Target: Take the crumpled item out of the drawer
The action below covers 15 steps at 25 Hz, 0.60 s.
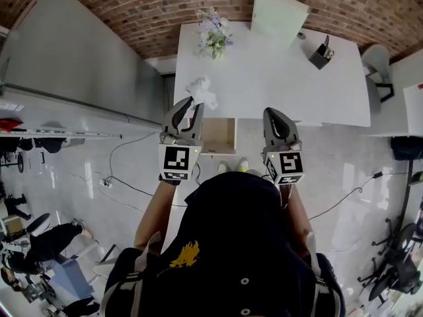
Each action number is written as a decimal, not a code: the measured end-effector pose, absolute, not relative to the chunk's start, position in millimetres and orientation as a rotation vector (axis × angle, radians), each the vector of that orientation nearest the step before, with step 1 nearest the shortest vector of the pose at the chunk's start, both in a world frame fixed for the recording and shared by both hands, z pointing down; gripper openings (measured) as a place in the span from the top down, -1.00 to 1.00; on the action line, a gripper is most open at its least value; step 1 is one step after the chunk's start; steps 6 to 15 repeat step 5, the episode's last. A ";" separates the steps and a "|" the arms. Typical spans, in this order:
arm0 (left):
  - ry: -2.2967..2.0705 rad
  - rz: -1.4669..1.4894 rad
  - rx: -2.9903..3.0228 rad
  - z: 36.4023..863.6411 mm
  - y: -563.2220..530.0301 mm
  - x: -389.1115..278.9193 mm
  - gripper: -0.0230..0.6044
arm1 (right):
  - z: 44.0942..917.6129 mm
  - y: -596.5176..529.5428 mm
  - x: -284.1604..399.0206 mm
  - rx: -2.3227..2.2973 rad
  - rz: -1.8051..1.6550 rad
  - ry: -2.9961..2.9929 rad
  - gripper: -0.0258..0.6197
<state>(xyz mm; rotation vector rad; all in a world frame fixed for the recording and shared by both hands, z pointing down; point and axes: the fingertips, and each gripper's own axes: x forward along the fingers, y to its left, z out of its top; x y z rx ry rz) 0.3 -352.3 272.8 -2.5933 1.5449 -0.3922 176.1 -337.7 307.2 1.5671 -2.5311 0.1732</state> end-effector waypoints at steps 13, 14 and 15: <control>1.559 -0.376 -2.555 262.6 -356.5 -10.9 0.65 | 292.3 -349.0 165.7 1.542 0.113 -2.572 0.84; 1.559 -0.376 -2.555 262.6 -356.5 -10.9 0.65 | 292.3 -349.0 165.7 1.542 0.113 -2.572 0.84; 1.559 -0.376 -2.555 262.6 -356.5 -10.9 0.65 | 292.3 -349.0 165.7 1.542 0.113 -2.572 0.84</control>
